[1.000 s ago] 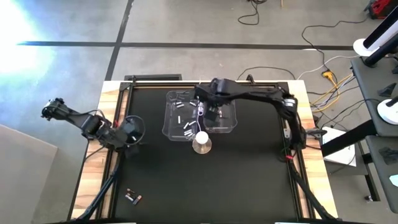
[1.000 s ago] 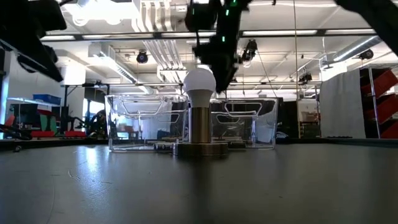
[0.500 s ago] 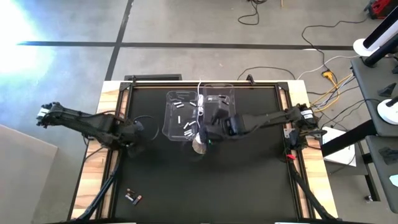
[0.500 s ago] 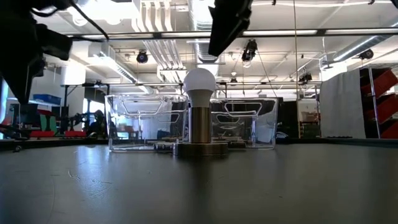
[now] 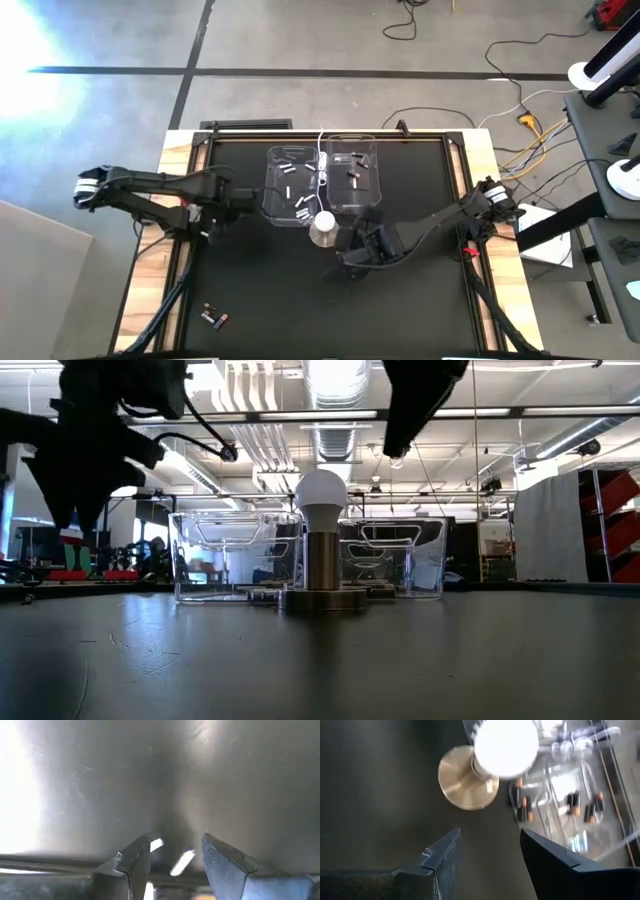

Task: Sort batteries
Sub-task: Put the white battery into the left transparent bin

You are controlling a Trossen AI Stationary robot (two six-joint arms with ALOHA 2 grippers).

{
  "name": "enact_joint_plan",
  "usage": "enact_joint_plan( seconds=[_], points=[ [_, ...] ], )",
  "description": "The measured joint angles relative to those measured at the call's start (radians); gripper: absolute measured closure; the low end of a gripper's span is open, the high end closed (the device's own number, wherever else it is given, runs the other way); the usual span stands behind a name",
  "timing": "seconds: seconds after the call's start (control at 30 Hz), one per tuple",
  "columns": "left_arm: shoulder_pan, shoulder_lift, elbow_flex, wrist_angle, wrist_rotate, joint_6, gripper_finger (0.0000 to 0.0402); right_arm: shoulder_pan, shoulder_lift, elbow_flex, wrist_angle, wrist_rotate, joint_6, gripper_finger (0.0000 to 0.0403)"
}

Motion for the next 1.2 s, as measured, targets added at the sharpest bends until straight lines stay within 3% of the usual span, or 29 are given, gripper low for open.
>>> enact_joint_plan(
  seconds=[0.17, 0.37, 0.63, 0.97, 1.2],
  points=[
    [0.001, 0.051, -0.011, -0.079, -0.076, 0.221, 0.0246, 0.04, 0.0, -0.039, -0.089, 0.022, 0.152, 0.0204],
    [0.003, 0.073, -0.107, -0.071, -0.061, 0.469, 0.0247, 0.11, 0.0, -0.106, -0.093, 0.014, 0.3, 0.0204],
    [0.003, 0.15, -0.113, -0.008, -0.059, 0.58, 0.0247, 0.193, 0.0, -0.118, -0.098, 0.016, 0.388, 0.0204],
    [0.002, 0.347, -0.117, 0.012, -0.022, 0.578, 0.0247, 0.266, 0.0, -0.141, -0.1, 0.044, 0.506, 0.0204],
    [0.004, 0.398, -0.154, 0.106, -0.127, 0.567, 0.0247, 0.315, -0.001, -0.144, -0.102, 0.078, 0.565, 0.0204]
  ],
)
